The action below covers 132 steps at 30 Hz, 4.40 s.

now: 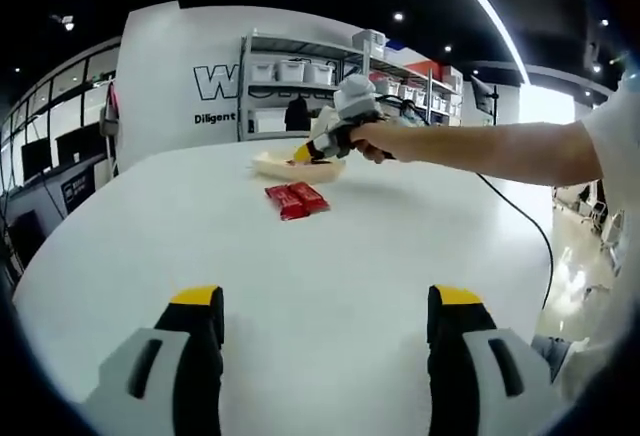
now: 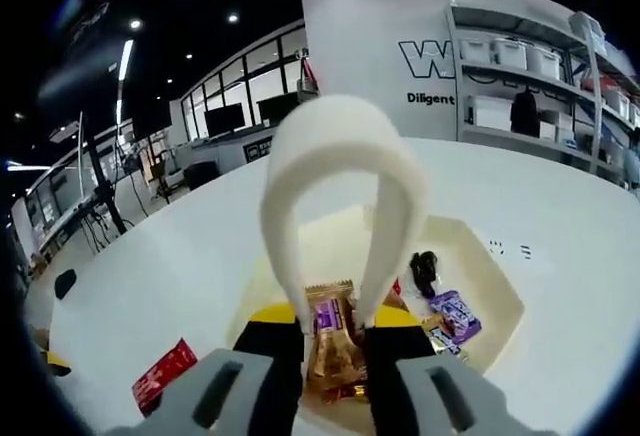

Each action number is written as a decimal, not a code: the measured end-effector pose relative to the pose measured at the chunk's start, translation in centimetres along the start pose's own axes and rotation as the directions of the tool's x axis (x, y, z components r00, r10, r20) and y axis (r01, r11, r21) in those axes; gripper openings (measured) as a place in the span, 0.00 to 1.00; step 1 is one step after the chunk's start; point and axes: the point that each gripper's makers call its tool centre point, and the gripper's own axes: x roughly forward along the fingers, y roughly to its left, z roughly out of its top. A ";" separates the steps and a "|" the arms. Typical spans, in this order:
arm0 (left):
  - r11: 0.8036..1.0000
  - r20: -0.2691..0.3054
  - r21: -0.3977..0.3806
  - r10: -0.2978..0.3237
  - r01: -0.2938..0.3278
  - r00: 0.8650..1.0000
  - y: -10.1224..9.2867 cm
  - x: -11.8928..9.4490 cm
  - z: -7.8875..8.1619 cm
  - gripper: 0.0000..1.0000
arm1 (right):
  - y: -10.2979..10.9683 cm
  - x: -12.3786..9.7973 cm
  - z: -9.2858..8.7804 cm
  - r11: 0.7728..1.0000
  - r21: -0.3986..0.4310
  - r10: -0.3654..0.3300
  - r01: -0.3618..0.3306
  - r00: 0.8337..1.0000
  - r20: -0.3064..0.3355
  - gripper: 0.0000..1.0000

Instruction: Place the target food into the container with the food tongs after gripping and lifting it, then release it inside without dropping or visibly crushing the food.

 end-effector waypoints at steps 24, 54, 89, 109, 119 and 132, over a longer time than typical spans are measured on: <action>1.000 0.020 0.007 -0.001 0.001 1.000 -0.4 -0.6 0.8 0.82 | 0.2 -1.9 1.7 1.000 -0.006 0.000 0.001 0.999 0.037 0.18; 0.999 0.046 0.033 -0.015 0.014 0.999 -2.1 -1.8 1.9 0.83 | 3.4 -8.3 0.3 1.000 -0.010 0.011 -0.010 0.998 0.069 0.18; 0.999 0.068 0.042 -0.029 0.026 0.997 -3.7 -3.3 2.2 0.83 | 4.0 -10.6 -0.2 0.999 -0.008 0.037 -0.037 0.996 0.085 0.18; 0.998 0.072 0.057 -0.043 0.039 0.996 -4.9 -4.2 2.3 0.83 | 4.2 -12.0 -1.6 0.998 -0.040 0.043 -0.040 0.996 0.075 0.18; 0.997 0.077 0.061 -0.047 0.042 0.996 -5.3 -4.7 2.1 0.83 | 5.4 -12.8 -2.6 0.998 -0.043 0.055 -0.052 0.996 0.076 0.18; 0.997 0.083 0.063 -0.043 0.038 0.996 -5.5 -5.6 2.0 0.83 | 6.4 -13.3 -4.0 0.997 -0.041 0.061 -0.058 0.996 0.069 0.18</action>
